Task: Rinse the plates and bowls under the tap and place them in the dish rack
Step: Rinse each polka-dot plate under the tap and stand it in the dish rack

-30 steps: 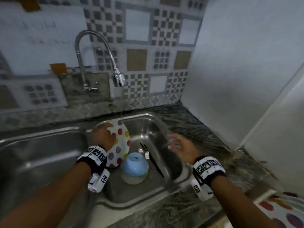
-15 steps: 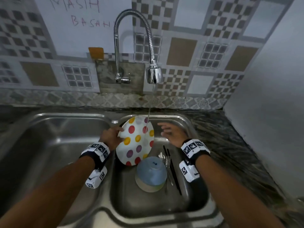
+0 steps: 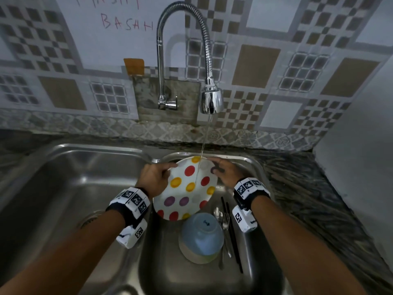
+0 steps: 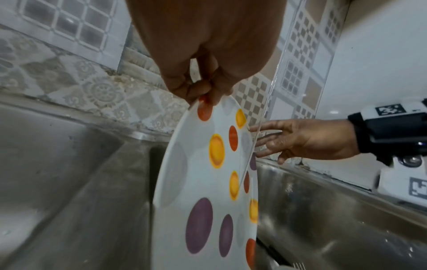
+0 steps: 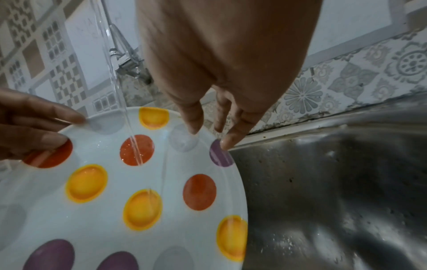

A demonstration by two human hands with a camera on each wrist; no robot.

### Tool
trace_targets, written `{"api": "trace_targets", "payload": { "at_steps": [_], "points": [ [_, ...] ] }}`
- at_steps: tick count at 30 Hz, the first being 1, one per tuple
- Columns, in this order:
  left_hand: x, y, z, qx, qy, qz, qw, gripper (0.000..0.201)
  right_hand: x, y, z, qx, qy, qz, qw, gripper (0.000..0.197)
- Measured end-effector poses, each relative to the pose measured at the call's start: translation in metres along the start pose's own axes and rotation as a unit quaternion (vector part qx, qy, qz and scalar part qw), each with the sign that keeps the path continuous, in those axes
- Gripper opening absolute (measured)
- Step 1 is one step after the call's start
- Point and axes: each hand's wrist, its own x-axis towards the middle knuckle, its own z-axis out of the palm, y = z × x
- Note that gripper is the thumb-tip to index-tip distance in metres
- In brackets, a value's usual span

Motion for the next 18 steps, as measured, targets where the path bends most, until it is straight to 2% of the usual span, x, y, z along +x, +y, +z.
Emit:
{"api": "trace_targets", "payload": {
  "at_steps": [5,11,13,15,18],
  "points": [
    [0.014,0.011,-0.012,-0.061,0.03,0.032,0.997,0.025,-0.007,0.003,-0.009,0.05,0.109,-0.029,0.992,0.031],
    [0.025,0.021,-0.017,-0.139,0.042,0.026,0.989,0.025,-0.017,0.007,-0.024,0.066,0.164,0.007,0.984,0.013],
    [0.026,0.024,-0.016,-0.174,0.038,0.011,0.984,0.025,-0.025,0.009,-0.026,0.081,0.173,0.005,0.982,0.009],
    [0.026,0.028,-0.013,-0.207,0.036,0.005,0.978,0.027,-0.034,0.014,-0.029,0.082,0.164,-0.022,0.983,0.017],
    [0.025,0.034,-0.008,-0.261,0.026,-0.02,0.965,0.029,-0.053,0.028,-0.036,0.071,0.12,-0.009,0.99,0.011]
  ]
}}
